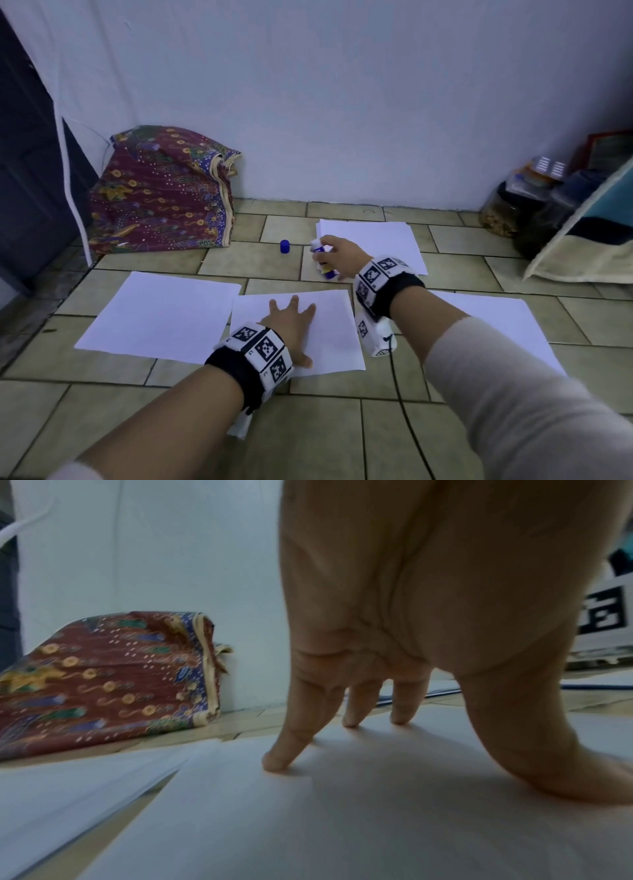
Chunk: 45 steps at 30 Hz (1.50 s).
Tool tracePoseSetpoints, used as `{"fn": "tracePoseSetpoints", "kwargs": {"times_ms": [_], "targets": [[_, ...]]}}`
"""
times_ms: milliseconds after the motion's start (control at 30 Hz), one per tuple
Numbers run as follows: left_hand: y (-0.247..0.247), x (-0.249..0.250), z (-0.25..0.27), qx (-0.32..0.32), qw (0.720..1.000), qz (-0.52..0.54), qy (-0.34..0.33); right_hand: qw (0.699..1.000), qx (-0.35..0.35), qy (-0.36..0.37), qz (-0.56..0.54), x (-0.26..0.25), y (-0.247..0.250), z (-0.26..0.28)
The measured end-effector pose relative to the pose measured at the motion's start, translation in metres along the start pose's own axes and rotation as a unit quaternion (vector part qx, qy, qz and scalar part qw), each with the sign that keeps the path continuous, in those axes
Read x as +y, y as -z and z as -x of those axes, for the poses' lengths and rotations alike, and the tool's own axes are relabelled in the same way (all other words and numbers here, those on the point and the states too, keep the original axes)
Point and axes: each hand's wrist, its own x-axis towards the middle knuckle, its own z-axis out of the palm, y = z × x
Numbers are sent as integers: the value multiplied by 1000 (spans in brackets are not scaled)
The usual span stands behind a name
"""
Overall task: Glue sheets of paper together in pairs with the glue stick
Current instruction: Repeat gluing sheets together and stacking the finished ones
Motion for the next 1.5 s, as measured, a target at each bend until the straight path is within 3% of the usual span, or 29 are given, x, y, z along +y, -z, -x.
{"fn": "tracePoseSetpoints", "kwargs": {"times_ms": [67, 133, 233, 333, 467, 867, 1300, 1500], "targets": [[5, 3, 9, 33, 999, -19, -5, 998, -43, -16, -30, 12, 16, 17], [6, 6, 12, 63, 997, -45, -13, 998, -51, -6, 44, 22, 33, 32], [8, 14, 7, 85, 994, -67, -22, 988, 26, 11, 152, 31, 49, 40], [10, 21, -1, 96, 994, -45, -40, 988, 92, 18, 125, 36, 48, 40], [18, 24, -10, 61, 995, -37, -66, 985, 103, 48, 126, 36, 34, 39], [19, 25, -11, 55, 996, -40, -52, 931, 4, 71, 357, 5, 9, 23], [19, 27, -10, 59, 996, -50, -50, 899, -67, 94, 422, 0, 21, 54], [17, 26, -11, 76, 995, -53, -48, 909, -69, 92, 400, 16, 24, 80]]}}
